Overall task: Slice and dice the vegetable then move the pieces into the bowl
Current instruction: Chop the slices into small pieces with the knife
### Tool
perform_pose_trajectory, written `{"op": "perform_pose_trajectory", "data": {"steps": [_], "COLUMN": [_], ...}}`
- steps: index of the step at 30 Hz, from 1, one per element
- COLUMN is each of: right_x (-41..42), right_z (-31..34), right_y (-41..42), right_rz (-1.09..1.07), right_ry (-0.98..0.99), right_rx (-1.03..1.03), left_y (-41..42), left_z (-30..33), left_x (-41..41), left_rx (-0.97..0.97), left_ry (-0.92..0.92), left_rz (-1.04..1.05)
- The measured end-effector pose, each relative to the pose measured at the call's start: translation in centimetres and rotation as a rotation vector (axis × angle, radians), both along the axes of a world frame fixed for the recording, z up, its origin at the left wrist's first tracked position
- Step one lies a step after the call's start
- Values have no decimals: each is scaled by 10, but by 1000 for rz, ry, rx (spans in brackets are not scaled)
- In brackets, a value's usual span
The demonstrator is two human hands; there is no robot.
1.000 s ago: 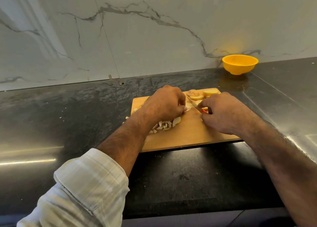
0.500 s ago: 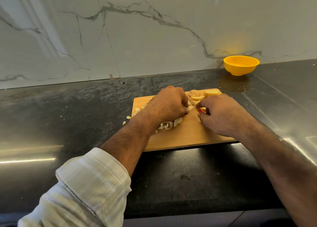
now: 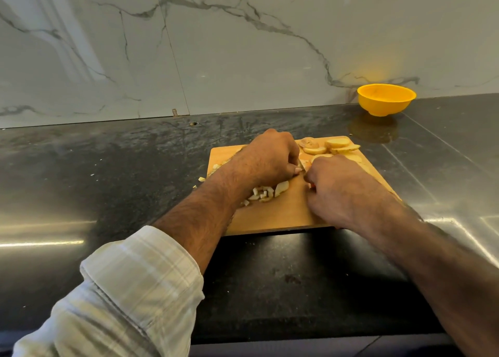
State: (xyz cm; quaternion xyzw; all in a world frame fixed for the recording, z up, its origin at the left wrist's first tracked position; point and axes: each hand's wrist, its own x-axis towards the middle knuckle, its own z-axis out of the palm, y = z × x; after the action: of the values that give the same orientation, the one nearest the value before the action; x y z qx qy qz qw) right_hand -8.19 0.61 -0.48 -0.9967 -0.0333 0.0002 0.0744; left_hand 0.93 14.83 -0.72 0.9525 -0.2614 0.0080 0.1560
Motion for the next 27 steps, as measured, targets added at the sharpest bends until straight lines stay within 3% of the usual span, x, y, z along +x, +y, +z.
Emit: {"op": "perform_pose_trajectory", "data": {"steps": [7, 13, 21, 27], "right_x": [18, 8, 10, 19], "right_z": [1, -2, -9, -9], "right_y": [-7, -19, 0, -4], "right_rz": [-40, -24, -6, -34], "right_ry": [-45, -111, -53, -76], "right_rx": [154, 230, 78, 210], "left_y": [4, 17, 10, 14], "left_z": [2, -3, -4, -2], "left_x": [-1, 5, 11, 9], "left_rx": [-3, -133, -100, -107], "left_ry": [50, 45, 48, 50], "left_rz": [-9, 13, 8, 2]}}
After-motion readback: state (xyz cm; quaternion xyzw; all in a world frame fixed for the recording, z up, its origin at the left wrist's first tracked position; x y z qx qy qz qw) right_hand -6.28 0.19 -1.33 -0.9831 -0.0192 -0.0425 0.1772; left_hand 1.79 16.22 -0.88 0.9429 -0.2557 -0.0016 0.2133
